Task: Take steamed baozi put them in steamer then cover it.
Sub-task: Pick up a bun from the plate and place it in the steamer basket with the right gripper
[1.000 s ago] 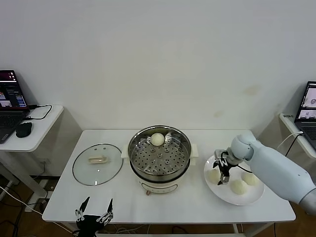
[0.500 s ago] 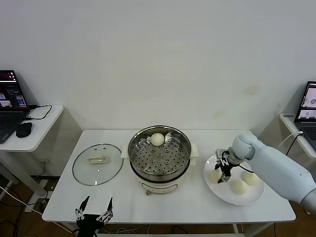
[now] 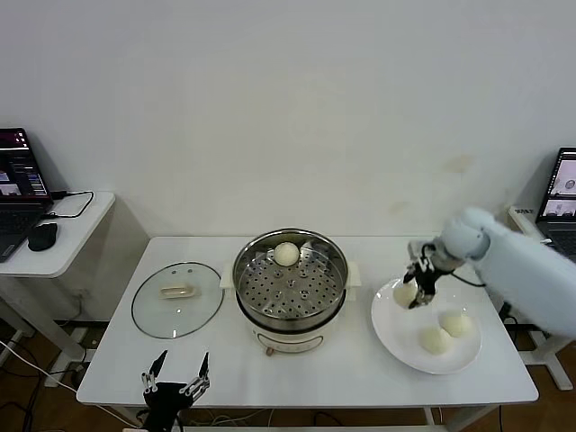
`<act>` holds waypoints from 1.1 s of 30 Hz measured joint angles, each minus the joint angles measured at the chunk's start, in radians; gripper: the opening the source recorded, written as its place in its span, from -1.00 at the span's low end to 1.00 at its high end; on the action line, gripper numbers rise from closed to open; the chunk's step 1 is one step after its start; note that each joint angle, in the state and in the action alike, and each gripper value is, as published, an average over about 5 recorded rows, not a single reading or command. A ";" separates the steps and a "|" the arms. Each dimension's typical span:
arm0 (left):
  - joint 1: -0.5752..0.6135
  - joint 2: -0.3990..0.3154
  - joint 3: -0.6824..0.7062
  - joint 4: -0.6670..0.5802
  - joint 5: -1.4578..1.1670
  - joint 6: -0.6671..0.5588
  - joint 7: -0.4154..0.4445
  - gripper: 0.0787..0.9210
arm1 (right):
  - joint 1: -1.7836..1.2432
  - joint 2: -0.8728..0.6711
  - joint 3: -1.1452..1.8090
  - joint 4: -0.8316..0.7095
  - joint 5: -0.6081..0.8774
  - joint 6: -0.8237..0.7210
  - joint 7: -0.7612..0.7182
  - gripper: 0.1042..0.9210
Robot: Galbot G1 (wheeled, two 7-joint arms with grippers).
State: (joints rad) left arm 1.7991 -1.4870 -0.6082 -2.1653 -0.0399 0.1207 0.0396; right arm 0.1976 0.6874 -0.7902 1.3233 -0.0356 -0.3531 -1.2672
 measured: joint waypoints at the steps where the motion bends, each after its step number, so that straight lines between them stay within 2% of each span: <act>1: -0.002 0.001 -0.001 -0.001 -0.001 0.002 0.000 0.77 | 0.038 0.004 -0.022 0.001 0.019 -0.005 -0.006 0.28; 8: -0.011 0.010 -0.011 -0.021 -0.007 0.008 0.000 0.77 | 0.251 0.075 -0.150 -0.002 0.156 -0.058 -0.040 0.28; 16: -0.010 0.014 -0.017 -0.052 -0.005 0.015 -0.005 0.77 | 0.350 0.222 -0.227 -0.027 0.260 -0.127 -0.053 0.28; 33: -0.001 -0.019 -0.013 -0.125 0.003 0.021 -0.013 0.77 | 0.287 0.574 -0.278 -0.222 0.255 -0.163 -0.046 0.28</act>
State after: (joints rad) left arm 1.7978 -1.5062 -0.6213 -2.2898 -0.0368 0.1419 0.0270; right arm 0.4844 1.2617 -1.0686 1.1009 0.2191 -0.5160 -1.3128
